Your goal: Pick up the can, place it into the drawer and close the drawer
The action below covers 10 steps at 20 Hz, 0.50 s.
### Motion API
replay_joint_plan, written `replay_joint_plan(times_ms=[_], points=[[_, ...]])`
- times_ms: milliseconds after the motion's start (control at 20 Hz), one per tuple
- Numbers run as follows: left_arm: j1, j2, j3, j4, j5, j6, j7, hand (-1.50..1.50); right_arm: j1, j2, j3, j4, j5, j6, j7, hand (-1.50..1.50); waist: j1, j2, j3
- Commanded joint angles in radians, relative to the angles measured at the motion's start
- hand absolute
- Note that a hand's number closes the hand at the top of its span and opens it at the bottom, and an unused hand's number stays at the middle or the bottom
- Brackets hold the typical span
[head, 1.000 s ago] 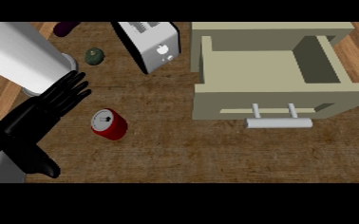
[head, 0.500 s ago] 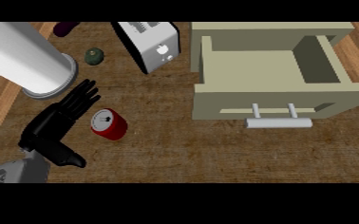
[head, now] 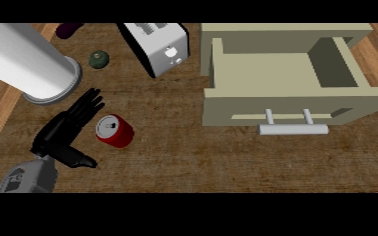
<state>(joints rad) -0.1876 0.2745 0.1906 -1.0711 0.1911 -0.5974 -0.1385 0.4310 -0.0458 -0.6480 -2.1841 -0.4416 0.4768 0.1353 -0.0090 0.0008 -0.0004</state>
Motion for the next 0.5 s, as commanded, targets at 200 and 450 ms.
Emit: replay_joint_plan(times_ms=[200,450], points=[[0.001,0.031,-0.009,0.145,-0.084,-0.042,-0.148,-1.5,-0.035,-0.032,-0.066,0.041,-0.037,0.05,0.015,-1.5,0.004,-0.001,0.0],[-0.14,0.053,0.016,0.403,-0.125,-0.043,-0.221,-1.5,-0.022,-0.057,-0.097,-0.019,-0.109,0.037,0.091,-1.5,-0.003,0.0,0.0]])
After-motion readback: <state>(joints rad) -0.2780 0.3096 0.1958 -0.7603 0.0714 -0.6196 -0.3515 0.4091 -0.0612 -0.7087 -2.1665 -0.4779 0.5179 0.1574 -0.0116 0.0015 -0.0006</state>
